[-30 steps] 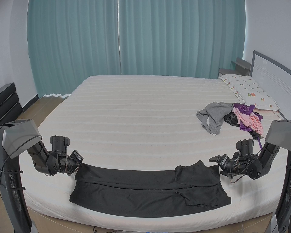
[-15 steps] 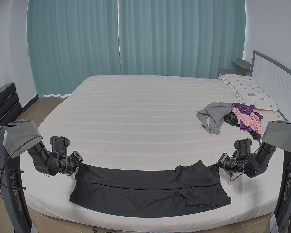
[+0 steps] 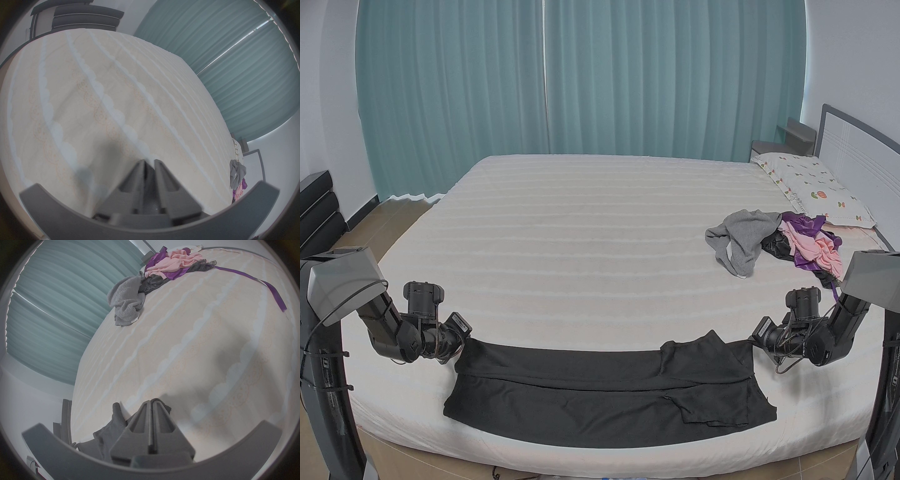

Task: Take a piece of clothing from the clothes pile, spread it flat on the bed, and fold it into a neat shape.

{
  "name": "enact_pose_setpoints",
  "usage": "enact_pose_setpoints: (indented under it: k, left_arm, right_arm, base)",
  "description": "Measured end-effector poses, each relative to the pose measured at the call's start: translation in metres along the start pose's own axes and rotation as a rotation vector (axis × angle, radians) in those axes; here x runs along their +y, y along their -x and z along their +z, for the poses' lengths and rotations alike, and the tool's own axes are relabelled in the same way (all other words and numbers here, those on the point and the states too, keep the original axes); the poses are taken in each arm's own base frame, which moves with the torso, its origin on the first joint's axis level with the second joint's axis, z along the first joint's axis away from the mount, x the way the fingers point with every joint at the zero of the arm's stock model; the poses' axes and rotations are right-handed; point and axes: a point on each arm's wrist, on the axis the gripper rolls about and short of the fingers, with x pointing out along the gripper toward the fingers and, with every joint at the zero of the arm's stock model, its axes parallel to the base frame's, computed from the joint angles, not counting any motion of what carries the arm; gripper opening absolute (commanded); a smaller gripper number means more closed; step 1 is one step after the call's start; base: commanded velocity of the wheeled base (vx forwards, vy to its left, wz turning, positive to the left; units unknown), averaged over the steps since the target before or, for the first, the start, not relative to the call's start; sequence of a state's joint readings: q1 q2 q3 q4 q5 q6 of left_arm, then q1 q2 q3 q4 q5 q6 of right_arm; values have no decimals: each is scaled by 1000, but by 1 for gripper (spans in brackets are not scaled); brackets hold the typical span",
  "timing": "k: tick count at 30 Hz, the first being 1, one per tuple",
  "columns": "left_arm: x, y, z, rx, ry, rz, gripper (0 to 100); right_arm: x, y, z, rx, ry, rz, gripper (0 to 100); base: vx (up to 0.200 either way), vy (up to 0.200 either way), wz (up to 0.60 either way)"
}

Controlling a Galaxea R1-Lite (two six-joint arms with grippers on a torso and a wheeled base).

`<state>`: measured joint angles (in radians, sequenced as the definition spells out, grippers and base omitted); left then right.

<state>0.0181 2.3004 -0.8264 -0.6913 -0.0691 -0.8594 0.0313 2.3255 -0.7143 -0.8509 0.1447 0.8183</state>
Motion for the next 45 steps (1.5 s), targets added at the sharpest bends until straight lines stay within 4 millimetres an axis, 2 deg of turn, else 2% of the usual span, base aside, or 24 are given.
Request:
enact_pose_setpoints:
  k: [1, 7, 13, 21, 25, 30, 33, 37, 45]
  left_arm:
    - [0, 0, 0, 0, 6, 0, 100]
    - [0, 2, 2, 21, 42, -25, 100]
    - [6, 12, 9, 75, 70, -77, 100]
    - [17, 45, 14, 111, 109, -118, 100]
    - [19, 60, 14, 117, 125, -132, 100]
    - [23, 73, 8, 128, 136, -128, 100]
    - [26, 78, 5, 144, 140, -133, 100]
    - [29, 82, 0, 164, 143, -138, 100]
    - [31, 85, -4, 177, 143, -140, 100]
  right_arm:
    - [0, 0, 0, 1, 0, 1, 100]
    - [4, 5, 0, -31, 9, 42, 100]
    - [4, 26, -3, -55, 1, 83, 100]
    - [13, 48, -1, -88, 1, 114, 100]
    - [18, 57, -6, -85, 12, 126, 100]
    - [14, 74, -28, -27, 21, 113, 100]
    - [14, 85, -50, 21, 52, 114, 100]
    - [17, 95, -66, 36, 82, 163, 100]
    - [18, 100, -97, 104, 61, 210, 100]
  base:
    - [0, 0, 0]
    - [0, 0, 0]
    - [0, 0, 0]
    - [0, 0, 0]
    - [-200, 0, 0]
    - [-200, 0, 0]
    - [-200, 0, 0]
    - [0, 0, 0]
    - [0, 0, 0]
